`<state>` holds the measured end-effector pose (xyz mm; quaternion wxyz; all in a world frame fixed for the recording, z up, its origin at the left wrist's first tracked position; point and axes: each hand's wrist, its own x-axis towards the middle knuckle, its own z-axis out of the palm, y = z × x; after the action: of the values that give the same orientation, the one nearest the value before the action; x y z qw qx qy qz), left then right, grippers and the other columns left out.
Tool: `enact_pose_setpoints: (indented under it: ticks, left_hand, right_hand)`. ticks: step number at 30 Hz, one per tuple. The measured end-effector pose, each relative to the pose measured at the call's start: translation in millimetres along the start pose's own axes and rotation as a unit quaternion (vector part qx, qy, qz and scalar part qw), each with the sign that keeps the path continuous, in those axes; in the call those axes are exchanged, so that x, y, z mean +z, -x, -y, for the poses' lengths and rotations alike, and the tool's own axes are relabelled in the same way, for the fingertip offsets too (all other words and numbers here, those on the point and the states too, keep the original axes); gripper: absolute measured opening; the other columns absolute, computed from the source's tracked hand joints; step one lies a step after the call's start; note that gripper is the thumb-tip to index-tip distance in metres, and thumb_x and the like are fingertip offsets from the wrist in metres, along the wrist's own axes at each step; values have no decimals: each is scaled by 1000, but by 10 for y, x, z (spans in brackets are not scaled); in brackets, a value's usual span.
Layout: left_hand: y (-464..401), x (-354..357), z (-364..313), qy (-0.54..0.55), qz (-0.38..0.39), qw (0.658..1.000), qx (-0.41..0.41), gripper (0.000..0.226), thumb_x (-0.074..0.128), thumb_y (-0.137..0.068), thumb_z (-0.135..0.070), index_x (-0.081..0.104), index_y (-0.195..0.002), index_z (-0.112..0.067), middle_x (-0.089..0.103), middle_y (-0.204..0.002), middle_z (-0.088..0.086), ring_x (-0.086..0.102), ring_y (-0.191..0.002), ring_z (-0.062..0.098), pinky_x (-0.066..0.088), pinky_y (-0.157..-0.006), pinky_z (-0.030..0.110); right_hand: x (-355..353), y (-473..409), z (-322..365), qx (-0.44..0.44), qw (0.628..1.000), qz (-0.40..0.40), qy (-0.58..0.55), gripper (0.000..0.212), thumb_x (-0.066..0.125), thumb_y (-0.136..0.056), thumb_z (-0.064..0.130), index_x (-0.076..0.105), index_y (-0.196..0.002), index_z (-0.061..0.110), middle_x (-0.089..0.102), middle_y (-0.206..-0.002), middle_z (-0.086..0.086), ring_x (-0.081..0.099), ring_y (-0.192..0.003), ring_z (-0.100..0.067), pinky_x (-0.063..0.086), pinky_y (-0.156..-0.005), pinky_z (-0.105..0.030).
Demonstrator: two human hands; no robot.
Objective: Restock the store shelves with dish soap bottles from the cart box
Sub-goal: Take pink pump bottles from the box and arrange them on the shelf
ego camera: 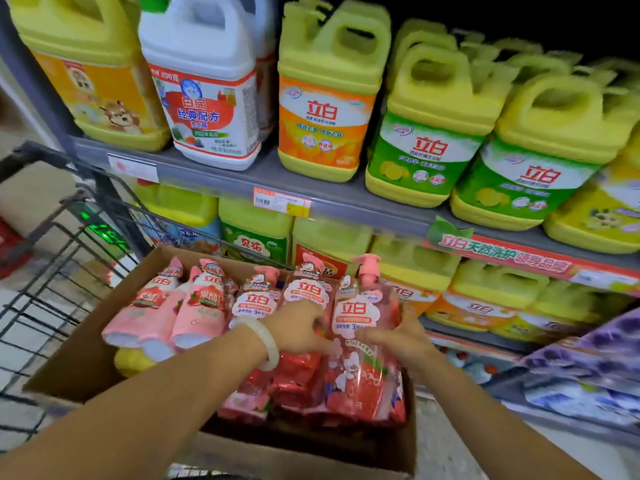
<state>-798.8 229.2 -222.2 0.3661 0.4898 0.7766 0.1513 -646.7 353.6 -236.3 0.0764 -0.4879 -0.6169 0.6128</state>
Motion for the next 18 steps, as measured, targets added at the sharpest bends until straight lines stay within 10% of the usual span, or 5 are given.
enact_pose_setpoints:
  ticks: [8,15,18]
  left_hand:
    - [-58,-35,-184,308,131,942,-15,63,81,-68,-29,53,-125,-26,67,-117,-8,63,-109,14,52,-92,33]
    - [95,-86,-699,397,16,917,27,56,77,-69,3,57,-118,-12,73,-96,-2,70,-82,10,54,-67,21]
    - [149,-91,-1053,394,-6,918,48,77,87,-54,-3,51,-122,-8,73,-93,4,70,-72,11,56,-64,24]
  right_hand:
    - [-199,148,218,-52,982,73,-165,80,84,-42,2,49,-112,19,71,-104,-7,68,-96,-30,52,-88,-53]
    - [-628,442,466,-91,980,139,-109,53,70,-81,14,46,-125,30,72,-100,9,70,-87,-9,55,-70,-28]
    - [-969,653,588,-118,983,134,-41,49,73,-76,29,47,-118,33,69,-101,9,66,-96,-12,53,-85,-35]
